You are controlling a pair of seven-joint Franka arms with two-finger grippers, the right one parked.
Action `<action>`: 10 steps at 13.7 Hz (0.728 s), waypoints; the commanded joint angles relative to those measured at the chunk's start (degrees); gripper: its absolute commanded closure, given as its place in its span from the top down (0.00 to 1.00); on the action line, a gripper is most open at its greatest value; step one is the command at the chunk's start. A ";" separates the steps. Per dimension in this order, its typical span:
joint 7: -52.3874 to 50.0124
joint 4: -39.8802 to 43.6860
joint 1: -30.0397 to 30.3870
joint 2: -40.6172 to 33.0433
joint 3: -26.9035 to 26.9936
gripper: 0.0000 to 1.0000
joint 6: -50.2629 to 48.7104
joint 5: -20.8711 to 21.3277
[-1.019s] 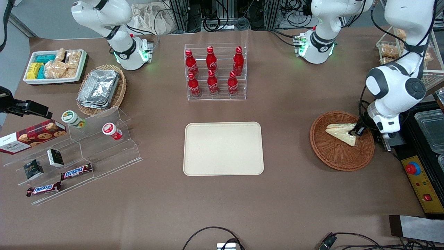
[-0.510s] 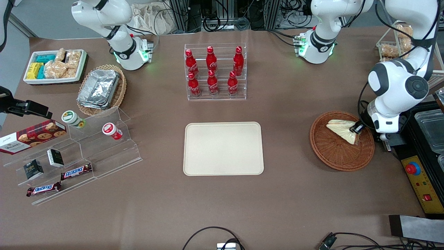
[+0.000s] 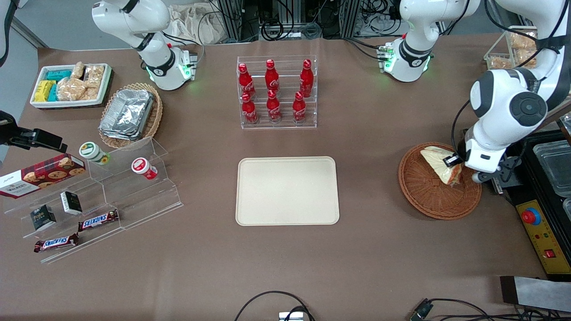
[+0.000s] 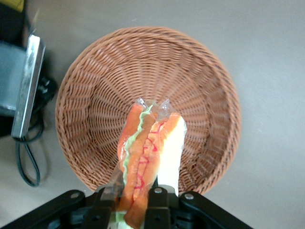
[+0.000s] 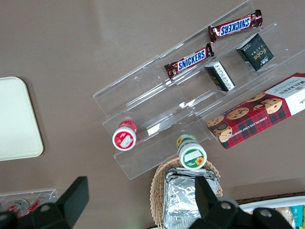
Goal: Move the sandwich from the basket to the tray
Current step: 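Lift the sandwich with the left gripper and carry it over the tray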
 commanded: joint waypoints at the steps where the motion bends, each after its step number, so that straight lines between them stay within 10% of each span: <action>1: 3.87 0.57 0.10 -1.48 -3.40 0.17 -1.66 1.69; 10: 2.48 3.20 0.10 -1.05 -17.11 0.17 -3.33 0.55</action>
